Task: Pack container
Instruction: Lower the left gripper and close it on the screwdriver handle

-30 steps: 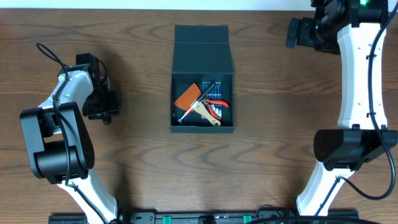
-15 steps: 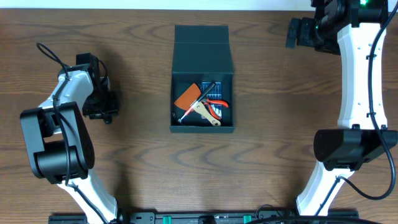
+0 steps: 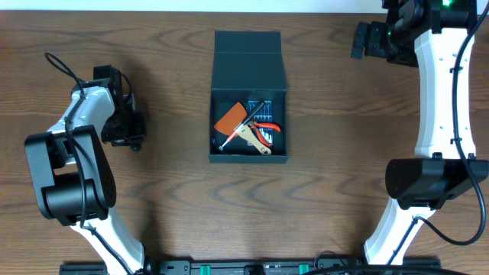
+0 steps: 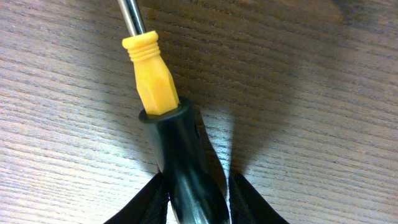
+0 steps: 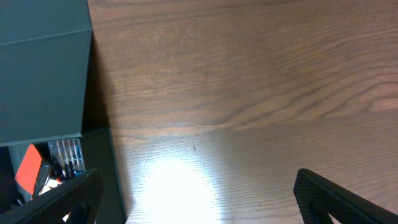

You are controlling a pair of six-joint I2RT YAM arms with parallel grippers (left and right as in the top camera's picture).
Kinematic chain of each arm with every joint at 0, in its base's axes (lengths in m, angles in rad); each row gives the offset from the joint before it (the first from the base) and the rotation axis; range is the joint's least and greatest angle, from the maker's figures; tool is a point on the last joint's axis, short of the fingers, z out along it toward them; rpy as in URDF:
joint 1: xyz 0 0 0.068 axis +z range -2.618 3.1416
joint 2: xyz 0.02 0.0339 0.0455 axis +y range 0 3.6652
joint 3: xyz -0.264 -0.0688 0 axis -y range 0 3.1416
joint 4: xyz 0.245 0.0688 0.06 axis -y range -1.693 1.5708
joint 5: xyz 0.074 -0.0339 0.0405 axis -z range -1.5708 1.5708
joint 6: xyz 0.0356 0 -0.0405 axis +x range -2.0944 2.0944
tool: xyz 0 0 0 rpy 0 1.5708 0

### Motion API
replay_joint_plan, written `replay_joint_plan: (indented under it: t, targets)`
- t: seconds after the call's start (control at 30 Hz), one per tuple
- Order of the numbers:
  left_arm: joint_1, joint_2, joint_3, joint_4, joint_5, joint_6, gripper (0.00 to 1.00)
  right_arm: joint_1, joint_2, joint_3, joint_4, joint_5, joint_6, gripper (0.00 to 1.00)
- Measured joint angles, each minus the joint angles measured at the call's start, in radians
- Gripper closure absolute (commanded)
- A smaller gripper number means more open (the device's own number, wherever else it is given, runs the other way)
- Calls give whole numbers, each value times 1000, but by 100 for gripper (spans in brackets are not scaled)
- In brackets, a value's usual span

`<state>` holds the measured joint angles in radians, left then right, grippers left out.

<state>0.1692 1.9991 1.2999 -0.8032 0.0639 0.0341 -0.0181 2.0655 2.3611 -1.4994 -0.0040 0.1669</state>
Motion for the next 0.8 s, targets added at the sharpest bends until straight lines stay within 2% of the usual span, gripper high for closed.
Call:
replay_joint_plan:
  t: [0.2, 0.37, 0.5, 0.8]
  targets:
    - [0, 0, 0, -1, 0, -2, 81, 0, 0, 0, 0, 0, 0, 1]
    - [0, 0, 0, -1, 0, 0, 81, 0, 0, 0, 0, 0, 0, 1]
    - [0, 0, 0, -1, 0, 0, 90, 0, 0, 0, 0, 0, 0, 1]
    - [0, 0, 0, -1, 0, -3, 94, 0, 0, 0, 0, 0, 0, 1]
